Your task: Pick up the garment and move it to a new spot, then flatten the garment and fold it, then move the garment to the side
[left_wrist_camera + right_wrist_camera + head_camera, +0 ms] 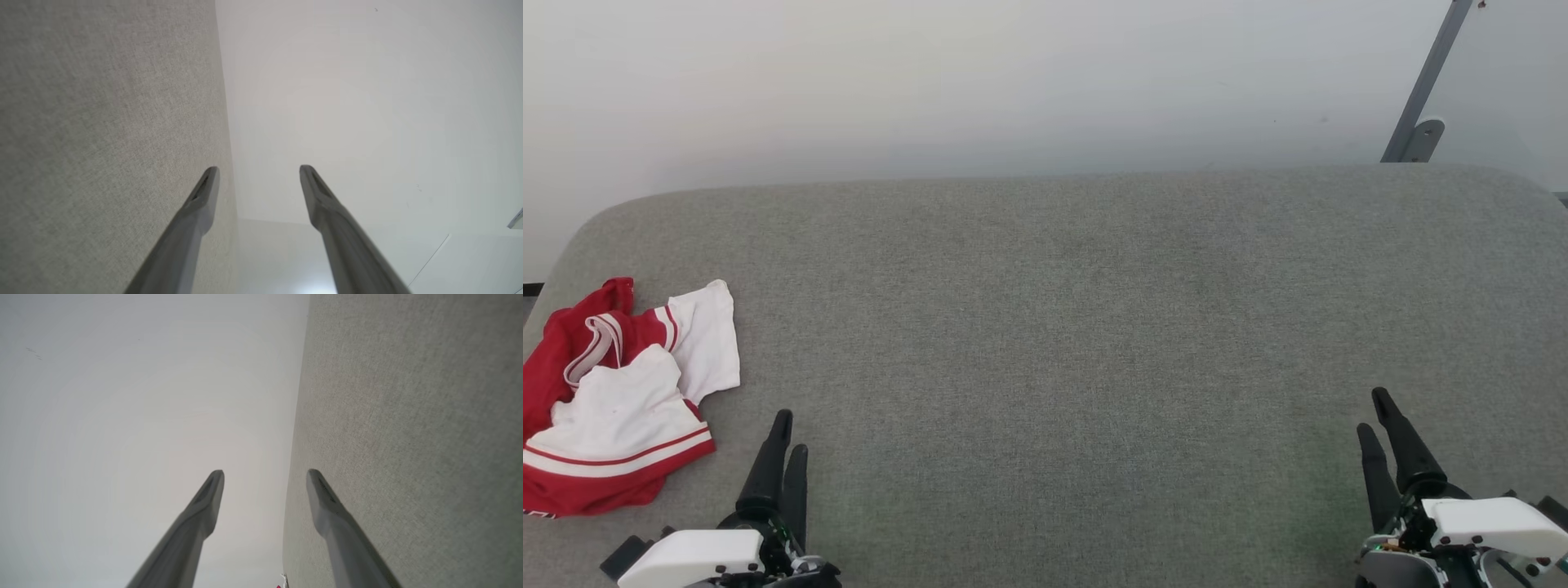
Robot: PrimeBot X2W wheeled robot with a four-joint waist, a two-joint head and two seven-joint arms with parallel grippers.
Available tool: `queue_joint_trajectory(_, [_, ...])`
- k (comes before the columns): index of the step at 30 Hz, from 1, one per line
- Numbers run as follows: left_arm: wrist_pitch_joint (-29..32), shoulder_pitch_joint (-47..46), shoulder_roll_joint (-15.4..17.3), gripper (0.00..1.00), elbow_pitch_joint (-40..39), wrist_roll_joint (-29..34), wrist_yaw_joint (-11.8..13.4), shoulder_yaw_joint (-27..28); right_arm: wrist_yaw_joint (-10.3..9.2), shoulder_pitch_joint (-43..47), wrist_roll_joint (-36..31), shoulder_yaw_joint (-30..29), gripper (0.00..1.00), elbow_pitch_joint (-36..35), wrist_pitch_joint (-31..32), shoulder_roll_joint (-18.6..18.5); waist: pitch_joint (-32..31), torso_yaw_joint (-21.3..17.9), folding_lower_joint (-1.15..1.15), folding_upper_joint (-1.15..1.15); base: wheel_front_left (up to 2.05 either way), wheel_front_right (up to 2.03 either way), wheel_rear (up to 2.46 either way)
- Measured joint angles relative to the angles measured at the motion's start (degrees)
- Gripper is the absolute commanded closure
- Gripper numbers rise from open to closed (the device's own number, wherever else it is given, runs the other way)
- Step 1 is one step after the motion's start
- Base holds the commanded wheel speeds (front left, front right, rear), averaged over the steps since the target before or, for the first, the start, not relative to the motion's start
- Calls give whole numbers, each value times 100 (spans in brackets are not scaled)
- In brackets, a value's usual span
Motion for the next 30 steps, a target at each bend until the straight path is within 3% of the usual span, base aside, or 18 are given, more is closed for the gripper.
queue_joint_trajectory(7, [-204, -61, 80, 0, -15, 450, 0, -33, 0, -110, -200, 3, 0, -9, -172, -105, 5, 10, 0, 0, 0, 0, 0])
queue_joint_trajectory(19, [-467, -73, 62, 0, -196, 2014, 0, 76, 0, -232, -715, 190, 0, -37, -543, -370, 27, 28, 0, 0, 0, 0, 0])
queue_joint_trajectory(30, [-712, -80, 22, 0, -393, 3403, 29, 109, 0, -354, -1869, 370, 0, -25, -826, -706, 49, 49, 0, 0, 0, 0, 0])
